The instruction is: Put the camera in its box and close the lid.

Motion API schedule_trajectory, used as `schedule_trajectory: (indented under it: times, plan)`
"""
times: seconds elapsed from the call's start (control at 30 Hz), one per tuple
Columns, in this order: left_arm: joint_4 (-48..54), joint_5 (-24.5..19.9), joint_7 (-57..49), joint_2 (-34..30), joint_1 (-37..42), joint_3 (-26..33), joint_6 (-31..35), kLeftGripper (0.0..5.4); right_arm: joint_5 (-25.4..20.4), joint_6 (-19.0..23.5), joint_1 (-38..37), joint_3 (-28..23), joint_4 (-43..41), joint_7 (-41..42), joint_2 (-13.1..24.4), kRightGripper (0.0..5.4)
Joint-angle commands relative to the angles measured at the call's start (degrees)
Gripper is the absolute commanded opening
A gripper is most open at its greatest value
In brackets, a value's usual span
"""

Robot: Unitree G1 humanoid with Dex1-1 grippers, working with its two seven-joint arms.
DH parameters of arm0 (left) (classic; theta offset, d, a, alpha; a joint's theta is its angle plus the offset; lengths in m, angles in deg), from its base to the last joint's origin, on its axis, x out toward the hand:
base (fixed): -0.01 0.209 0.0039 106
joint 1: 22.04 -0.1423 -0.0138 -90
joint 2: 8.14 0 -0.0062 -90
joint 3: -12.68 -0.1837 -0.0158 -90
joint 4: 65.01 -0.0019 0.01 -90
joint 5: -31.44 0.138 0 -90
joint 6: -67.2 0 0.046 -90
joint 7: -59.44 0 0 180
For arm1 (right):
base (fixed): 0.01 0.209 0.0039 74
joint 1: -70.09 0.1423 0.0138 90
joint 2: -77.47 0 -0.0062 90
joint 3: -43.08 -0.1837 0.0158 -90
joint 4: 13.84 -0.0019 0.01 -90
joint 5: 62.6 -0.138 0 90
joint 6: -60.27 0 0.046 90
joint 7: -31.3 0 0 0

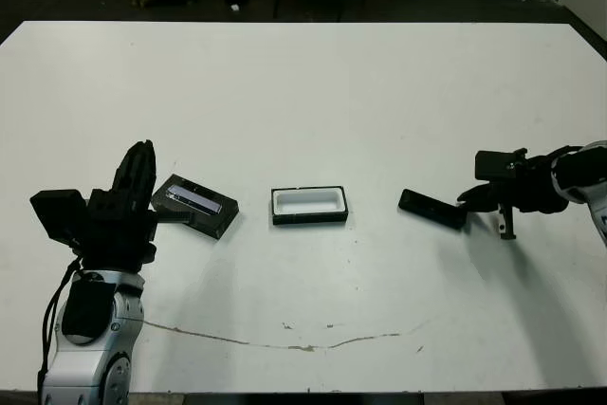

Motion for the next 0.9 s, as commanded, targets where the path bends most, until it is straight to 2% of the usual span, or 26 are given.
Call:
schedule_trajectory:
  times: [0.03,0.17,0.3,0.5,0.67,0.73,0.83,0.9]
  plan:
    - [0.03,0.31,-0.17,-0.29,-0.45,-0.06,0.69,0.0,-0.57,2.0,-2.82,0.02,-2.34,1.35,1.43,0.02]
    - [0.25,0.24,-0.25,-0.28,-0.45,-0.15,1.07,0.0,-1.45,4.05,-4.56,0.0,-6.66,2.31,2.54,0.02]
    - [0.31,0.5,-0.44,-0.37,-0.29,-0.21,1.36,0.0,-2.18,8.51,-5.48,0.23,-10.24,3.73,2.97,0.02]
    - [0.02,0.4,-0.13,-0.37,-0.23,-0.32,0.71,0.0,-3.06,10.72,-5.45,0.66,-10.44,4.86,2.6,0.02]
    - [0.38,0.36,-0.39,-0.37,-0.28,-0.25,1.19,0.0,-0.81,7.22,-5.43,1.88,-11.19,3.73,3.48,0.02]
    - [0.19,0.27,-0.32,-0.34,-0.24,-0.17,0.97,0.0,-0.13,7.15,-5.77,1.47,-10.66,1.86,3.28,0.02]
    - [0.22,0.24,-0.26,-0.37,-0.31,-0.2,1.01,0.0,2.36,4.73,-8.39,-0.78,-10.62,-7.53,2.94,0.02]
    - [0.3,0.46,-0.44,-0.24,-0.38,-0.35,1.0,0.0,6.18,3.67,-9.57,-1.15,-11.73,-14.29,3.49,0.02]
